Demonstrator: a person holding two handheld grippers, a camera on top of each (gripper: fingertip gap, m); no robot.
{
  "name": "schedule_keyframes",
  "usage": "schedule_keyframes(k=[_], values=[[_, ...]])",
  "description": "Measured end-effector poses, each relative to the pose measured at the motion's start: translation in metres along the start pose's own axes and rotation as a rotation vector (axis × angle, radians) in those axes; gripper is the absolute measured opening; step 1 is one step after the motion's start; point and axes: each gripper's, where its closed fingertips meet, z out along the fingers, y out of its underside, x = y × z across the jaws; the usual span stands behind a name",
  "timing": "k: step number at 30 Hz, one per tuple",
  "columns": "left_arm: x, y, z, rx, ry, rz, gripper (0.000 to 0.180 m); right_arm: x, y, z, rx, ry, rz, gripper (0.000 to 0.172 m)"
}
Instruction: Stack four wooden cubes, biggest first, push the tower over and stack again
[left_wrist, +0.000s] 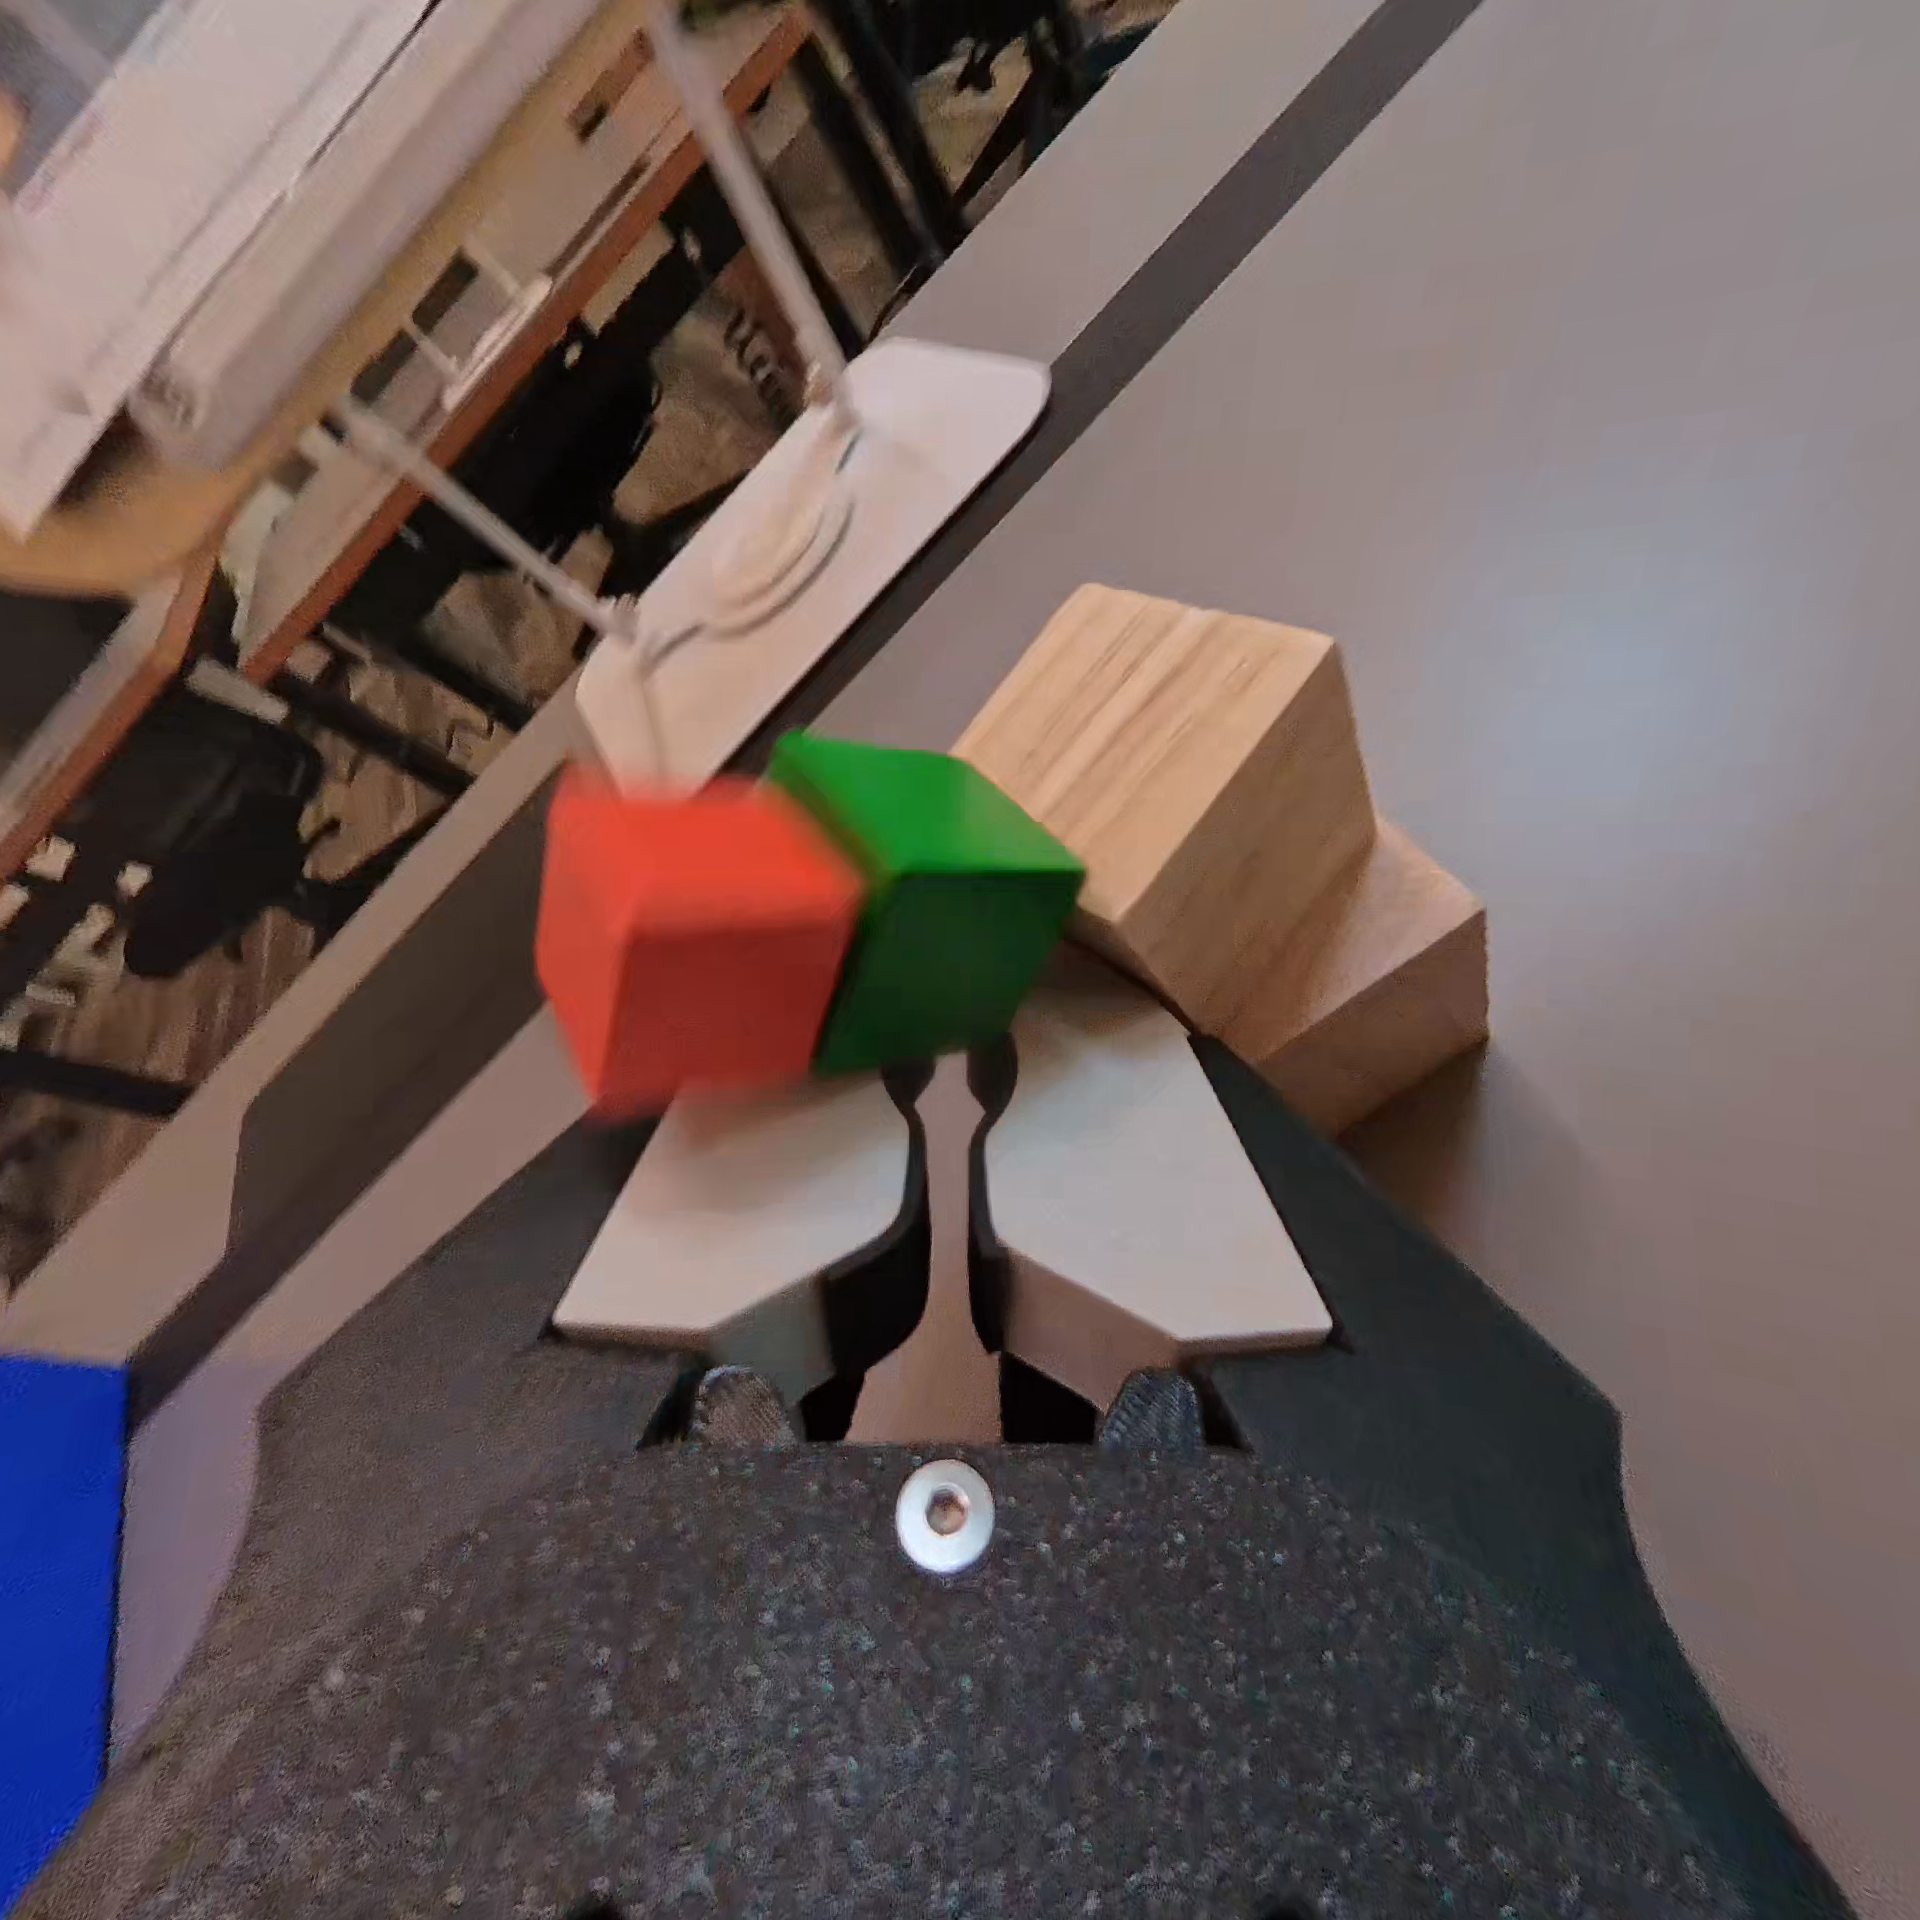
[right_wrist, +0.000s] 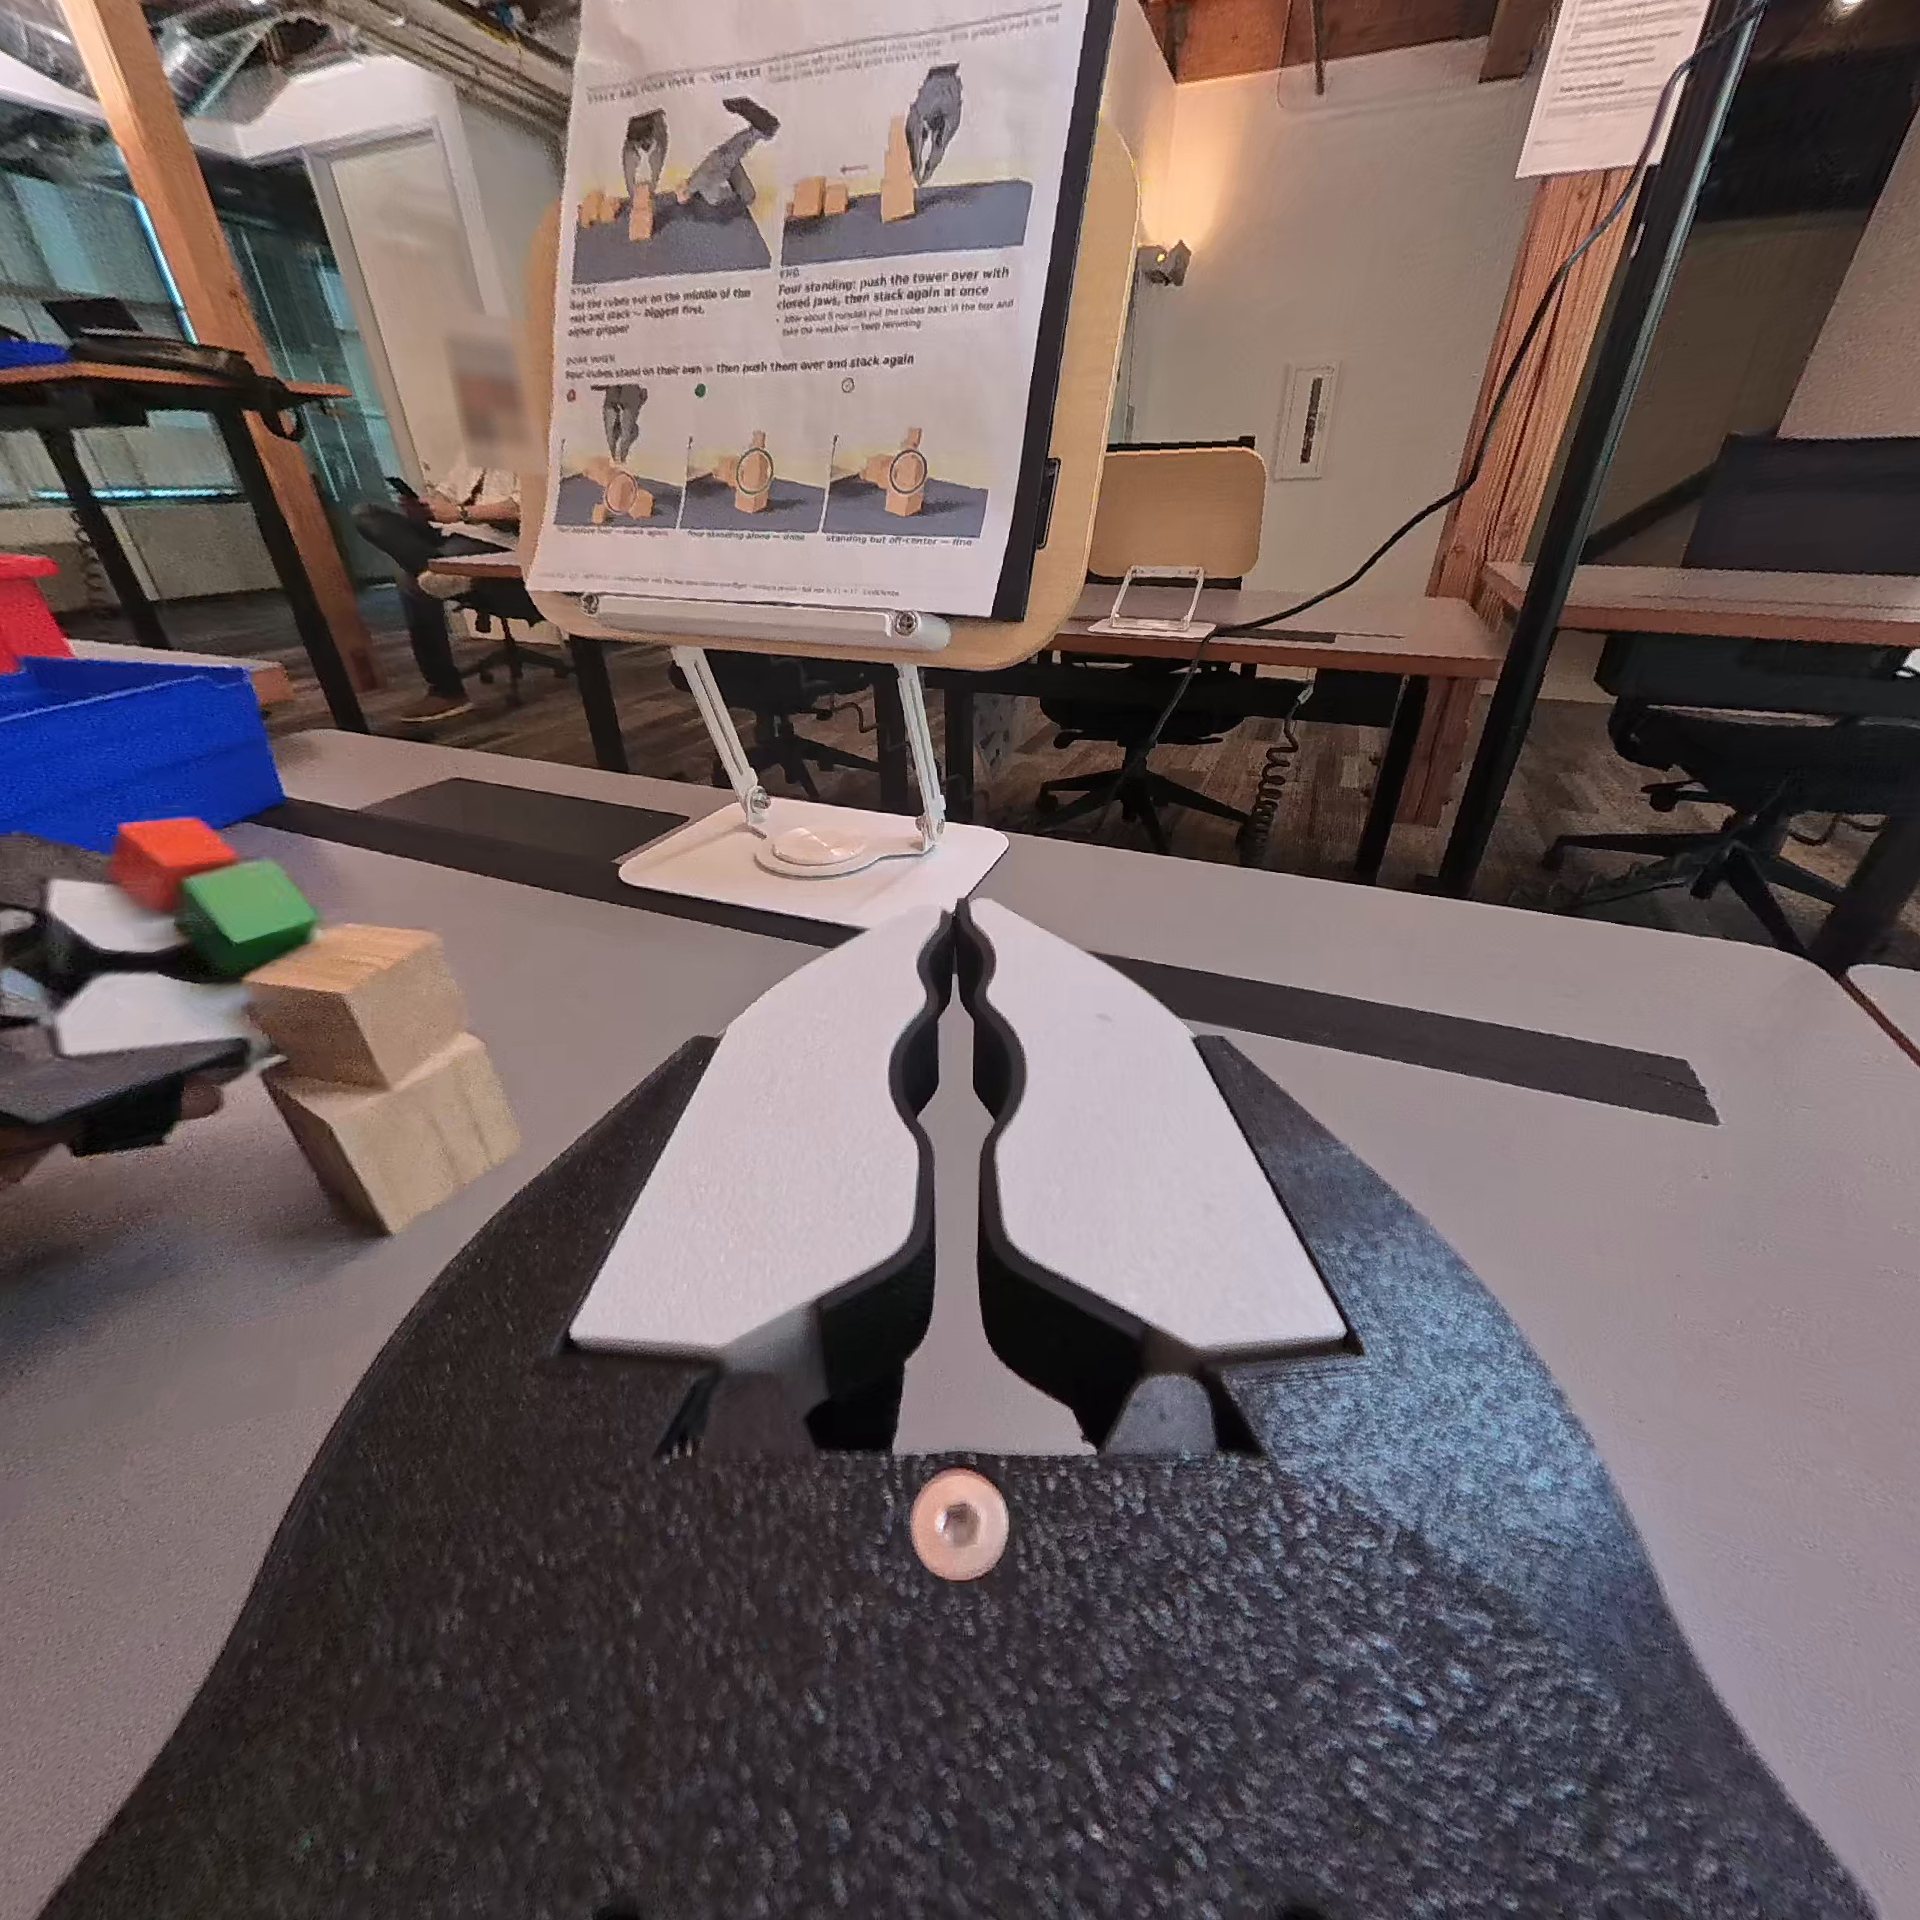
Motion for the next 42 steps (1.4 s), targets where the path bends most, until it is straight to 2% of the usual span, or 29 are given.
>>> schedule_keyframes(k=[6, 10, 15, 21, 24, 30, 42], values=[[0.066, -0.075, 0.009, 0.162, 0.071, 0.158, 0.0, 0.008, -0.008, -0.005, 0.024, 0.019, 0.021, 0.0], [0.076, -0.092, -0.002, 0.233, 0.09, 0.172, 0.0, 0.01, -0.012, -0.007, 0.037, 0.021, 0.027, 0.0], [0.058, -0.091, -0.013, 0.276, 0.098, 0.06, 0.0, 0.007, -0.01, -0.006, 0.028, 0.014, 0.022, 0.0], [0.01, -0.08, -0.017, 0.341, 0.134, -0.271, 0.0, 0.007, -0.005, -0.005, 0.014, 0.015, 0.018, 0.0], [-0.01, -0.066, -0.015, 0.362, 0.133, -0.365, 0.0, 0.007, -0.005, -0.005, 0.012, 0.014, 0.018, 0.0], [-0.03, -0.039, -0.004, 0.345, 0.119, -0.477, 0.0, 0.006, -0.002, -0.003, 0.003, 0.013, 0.019, 0.0], [-0.035, -0.041, -0.008, 0.388, 0.144, -0.489, 0.0, 0.003, 0.006, 0.0, -0.026, 0.001, 0.019, 0.0]])
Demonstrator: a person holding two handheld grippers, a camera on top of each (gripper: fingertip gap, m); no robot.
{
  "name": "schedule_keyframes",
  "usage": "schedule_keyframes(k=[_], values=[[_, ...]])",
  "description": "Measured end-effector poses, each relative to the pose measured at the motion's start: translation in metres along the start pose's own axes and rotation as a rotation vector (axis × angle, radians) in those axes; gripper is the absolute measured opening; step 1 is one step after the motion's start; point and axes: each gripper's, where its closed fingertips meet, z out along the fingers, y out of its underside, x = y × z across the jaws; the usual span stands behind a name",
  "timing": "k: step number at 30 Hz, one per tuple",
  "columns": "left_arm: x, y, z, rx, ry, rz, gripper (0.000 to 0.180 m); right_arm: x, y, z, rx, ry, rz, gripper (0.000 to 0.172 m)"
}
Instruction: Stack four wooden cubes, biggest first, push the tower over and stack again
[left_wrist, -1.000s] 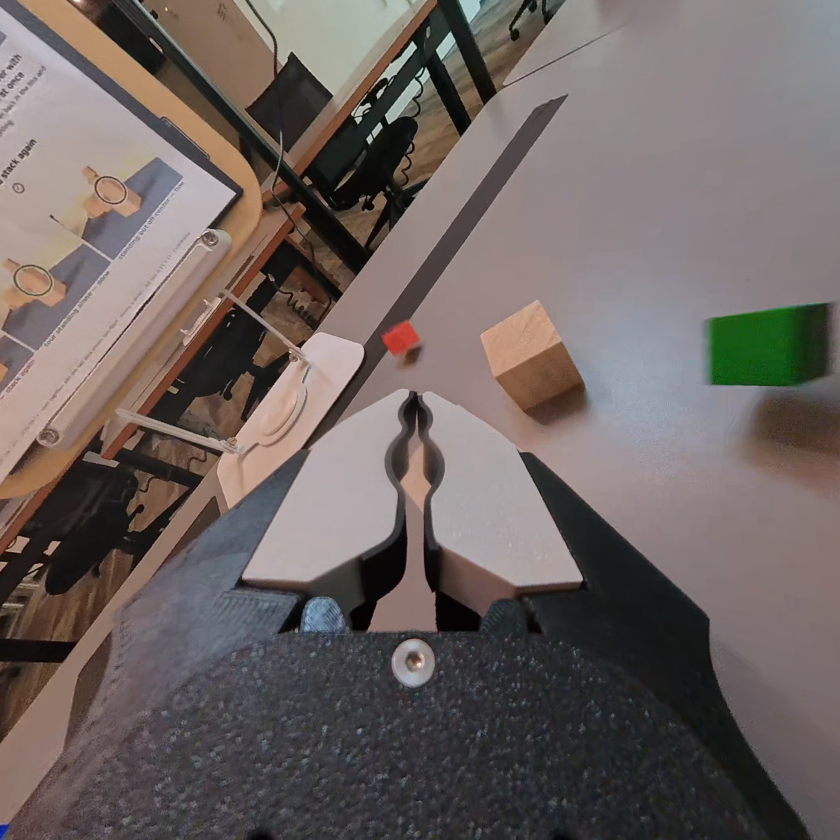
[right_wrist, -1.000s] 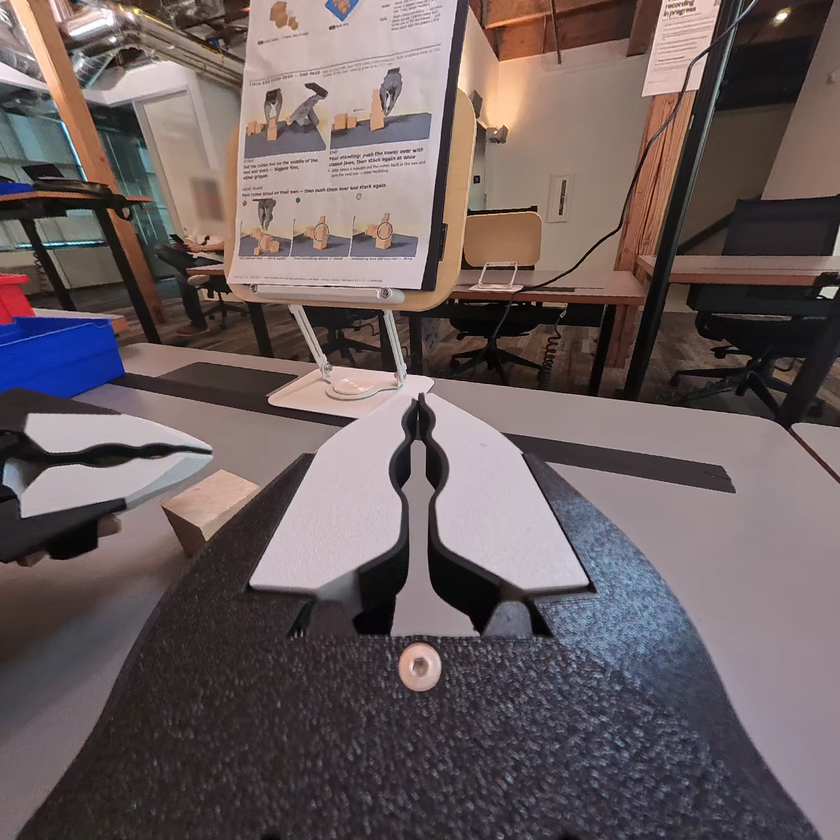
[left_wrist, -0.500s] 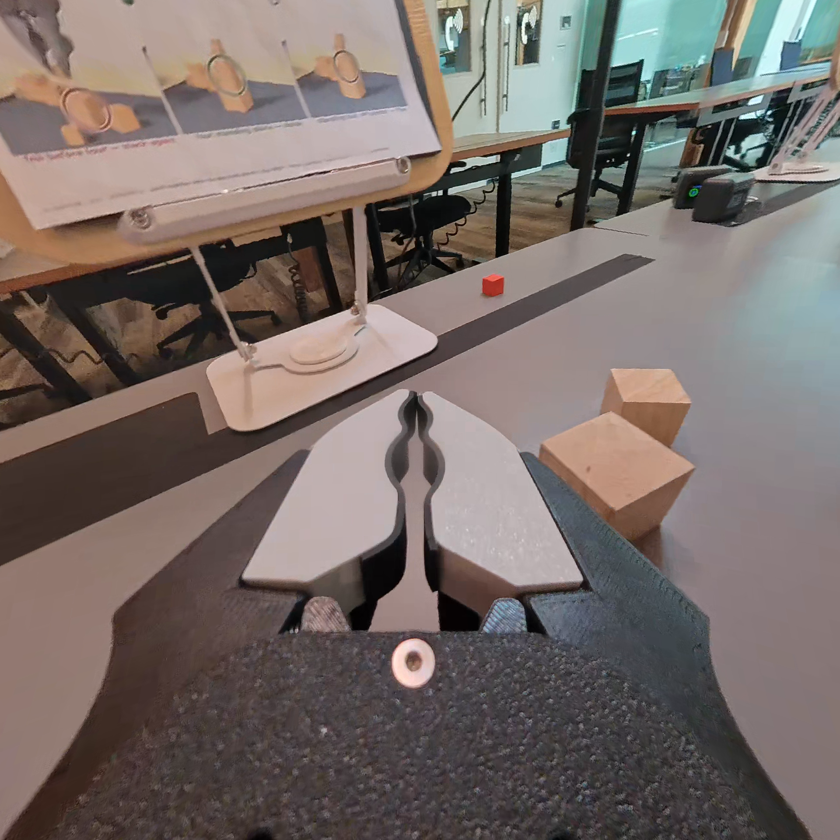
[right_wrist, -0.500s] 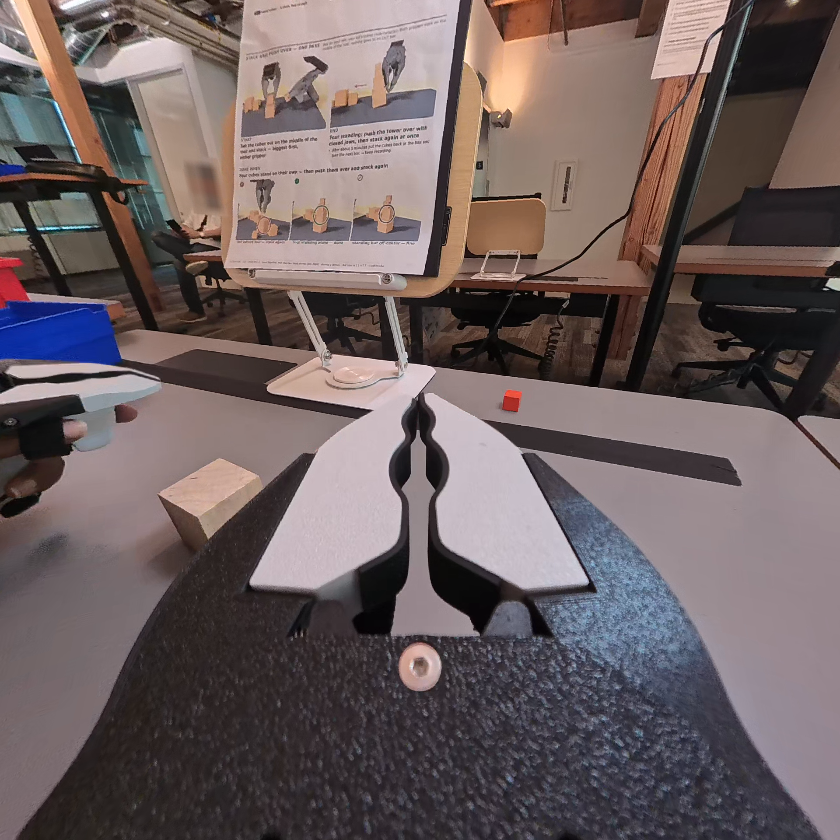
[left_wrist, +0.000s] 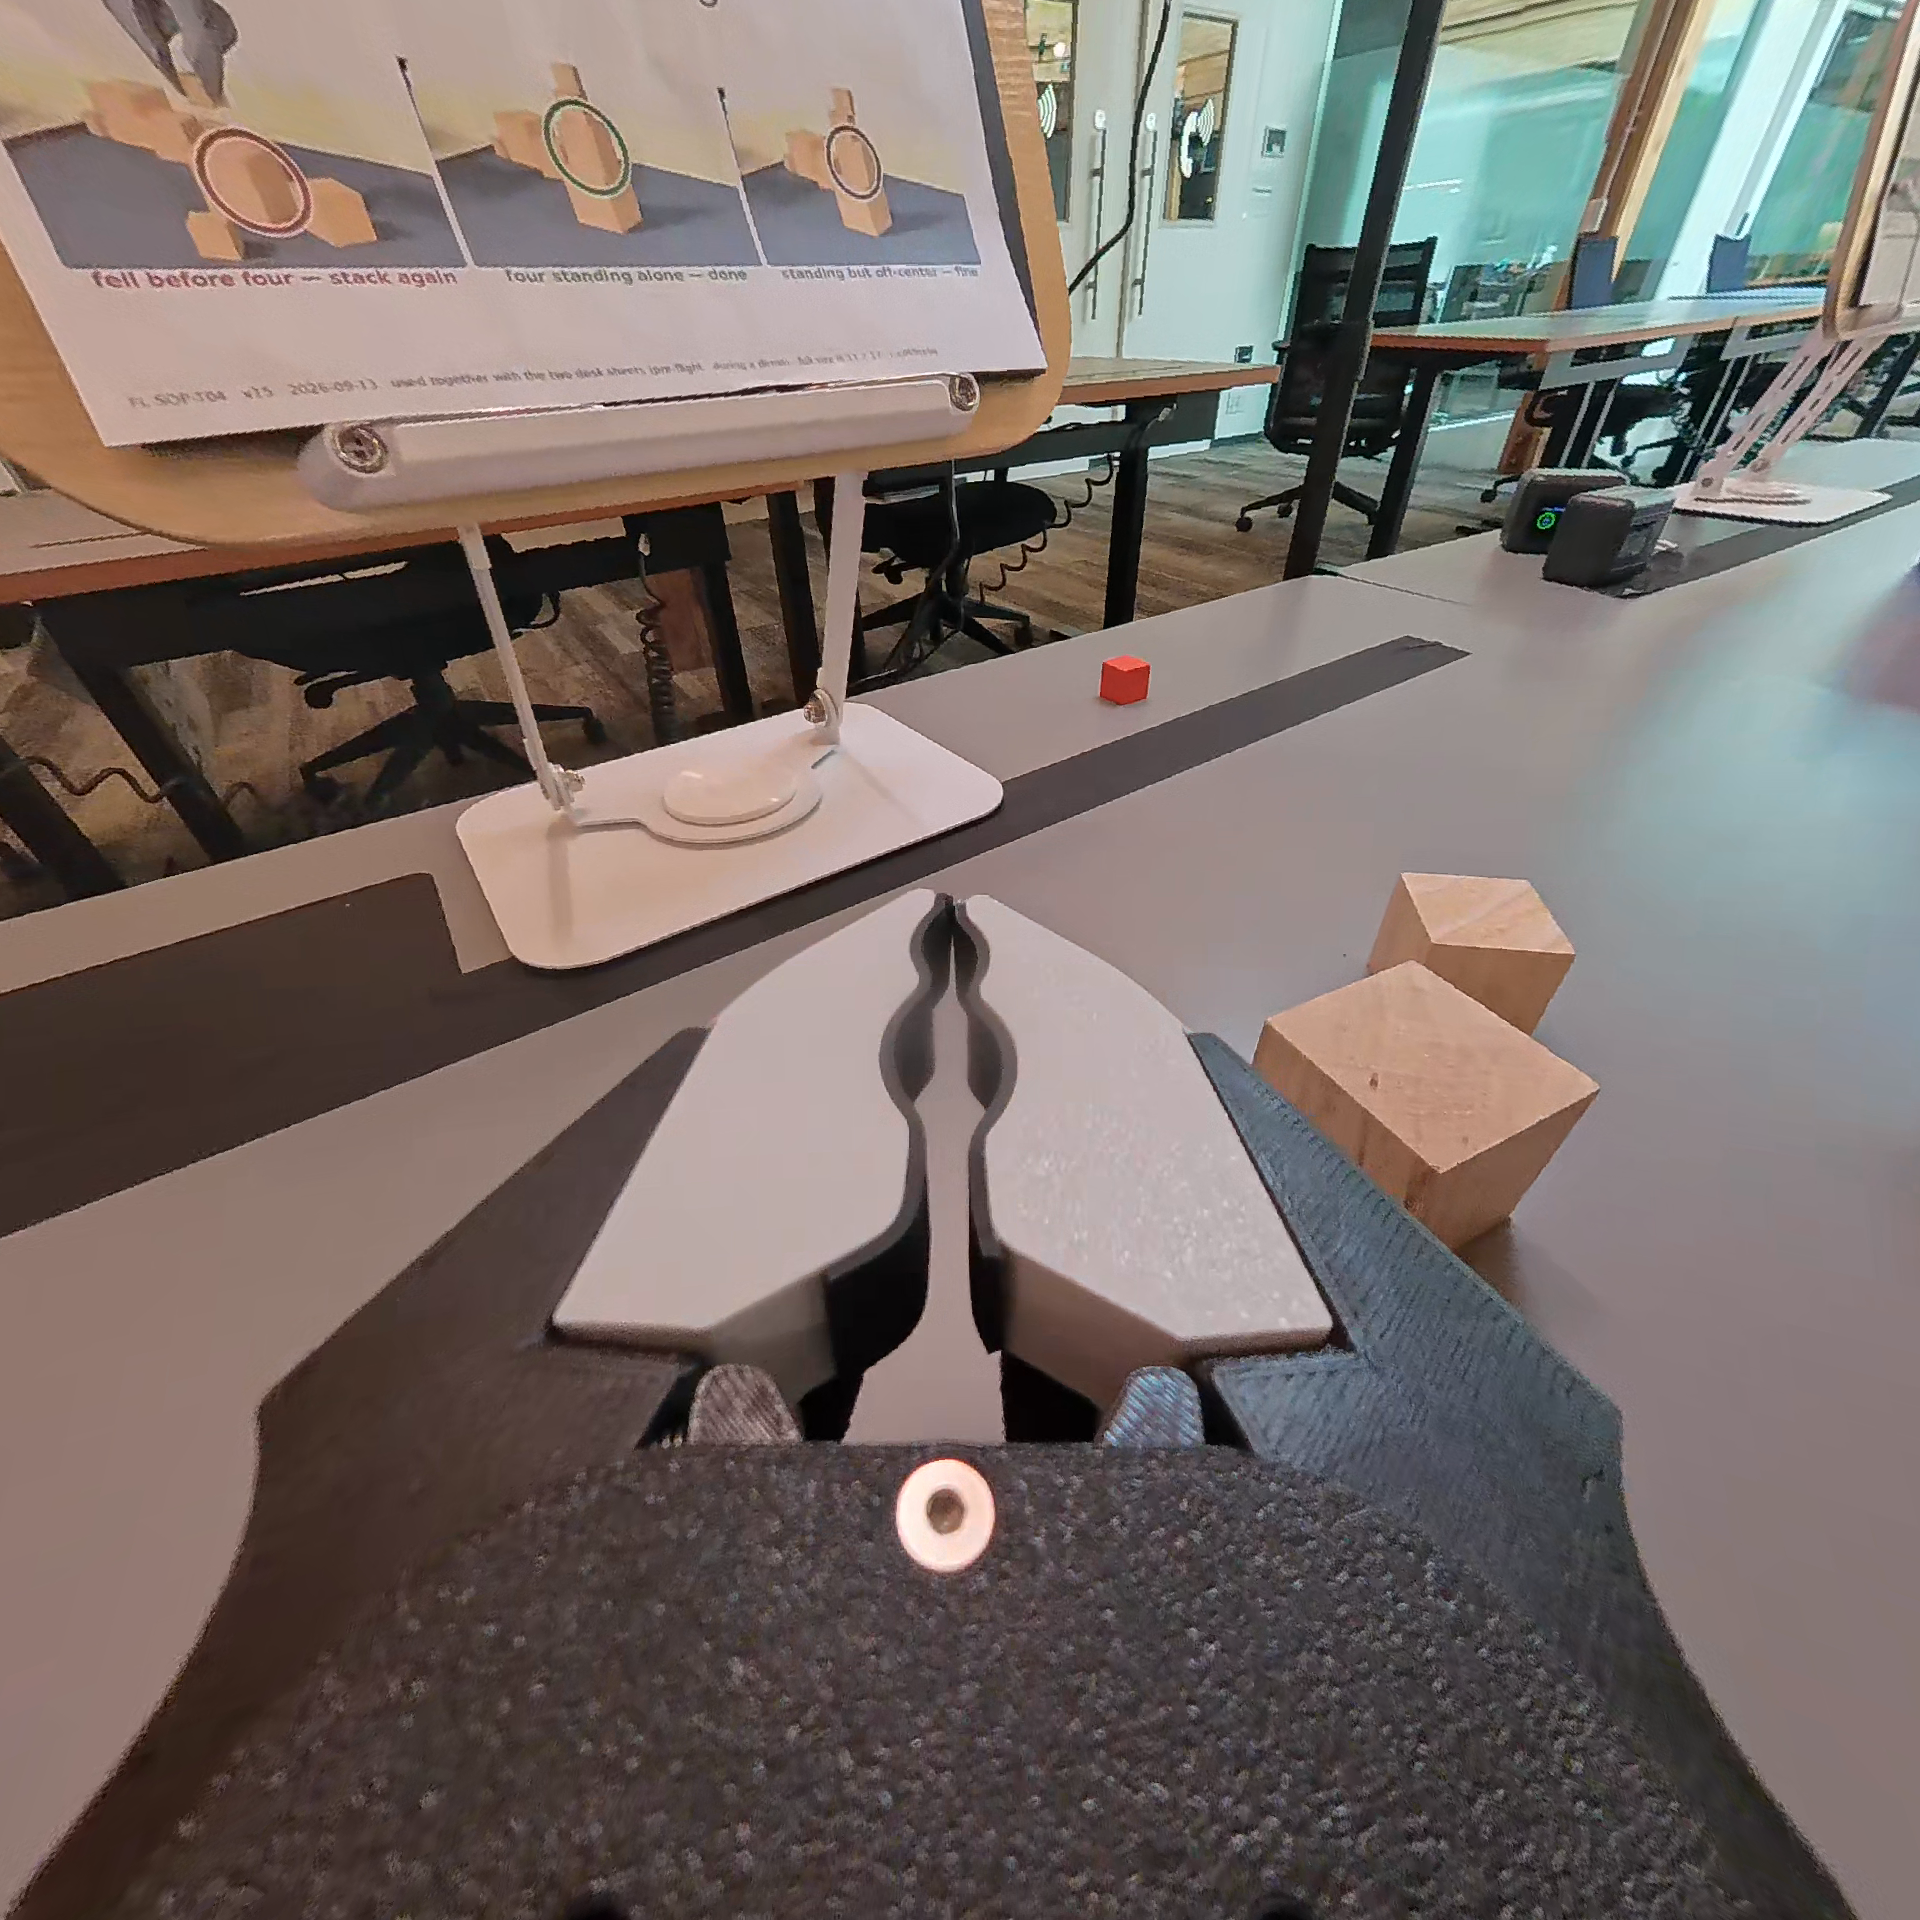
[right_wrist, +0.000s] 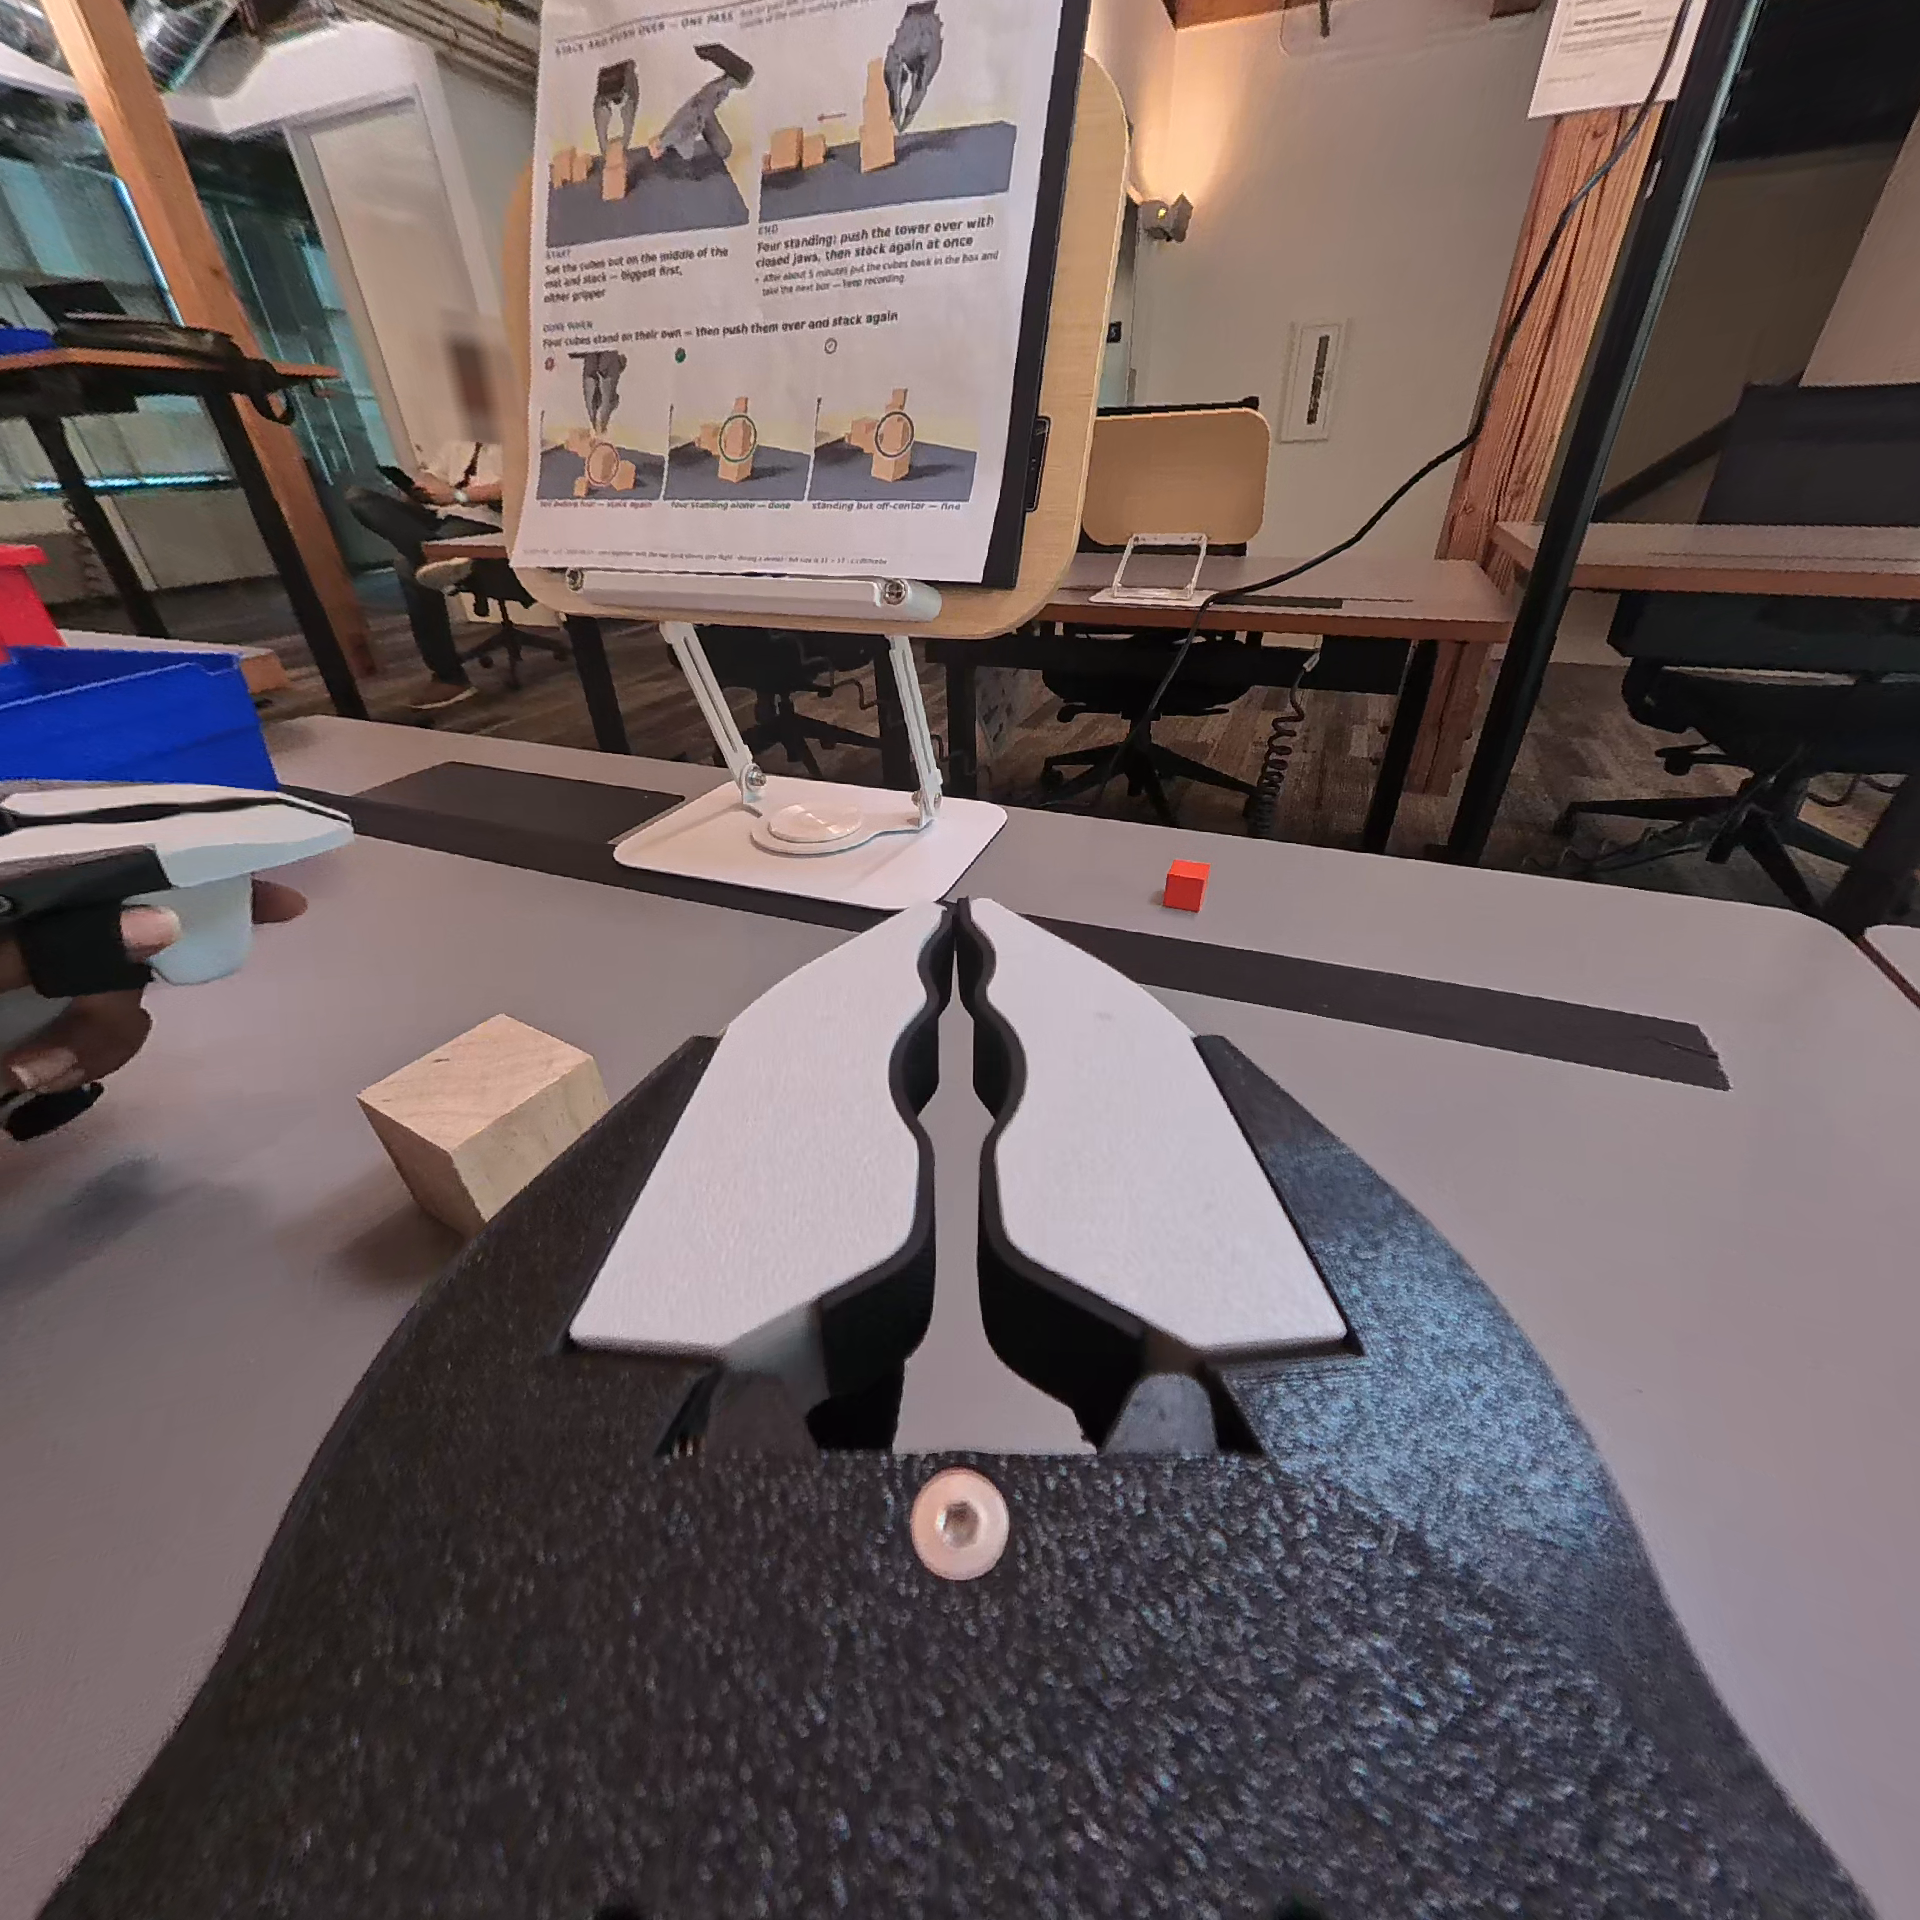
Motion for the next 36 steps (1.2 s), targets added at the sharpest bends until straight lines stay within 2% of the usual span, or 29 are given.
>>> schedule_keyframes(k=[8, 16, 19, 21, 25, 29, 33, 36], values=[[0.002, 0.0, -0.001, -0.008, 0.059, 0.025, 0.0, 0.0, 0.002, 0.001, -0.007, -0.008, 0.016, 0.0], [0.017, 0.001, -0.001, -0.017, 0.141, 0.052, 0.008, -0.001, 0.005, 0.002, -0.016, -0.009, 0.005, 0.0], [0.026, 0.006, 0.001, -0.037, 0.19, 0.047, 0.017, -0.002, 0.007, 0.003, -0.02, -0.019, 0.024, 0.0], [0.035, 0.011, 0.003, -0.06, 0.24, 0.057, 0.03, -0.003, 0.007, 0.003, -0.021, -0.025, 0.023, 0.0], [0.06, 0.015, 0.002, -0.098, 0.383, 0.048, 0.045, -0.004, 0.006, 0.003, -0.022, -0.027, 0.011, 0.0], [0.081, 0.024, 0.006, -0.228, 0.503, 0.207, 0.069, -0.003, 0.01, 0.004, -0.031, -0.029, 0.009, 0.0], [0.097, 0.039, 0.008, -0.421, 0.655, 0.368, 0.072, -0.004, 0.013, 0.005, -0.042, -0.036, 0.013, 0.0], [0.102, 0.054, 0.01, -0.594, 0.722, 0.542, 0.081, -0.003, 0.013, 0.005, -0.044, -0.036, 0.01, 0.0]])
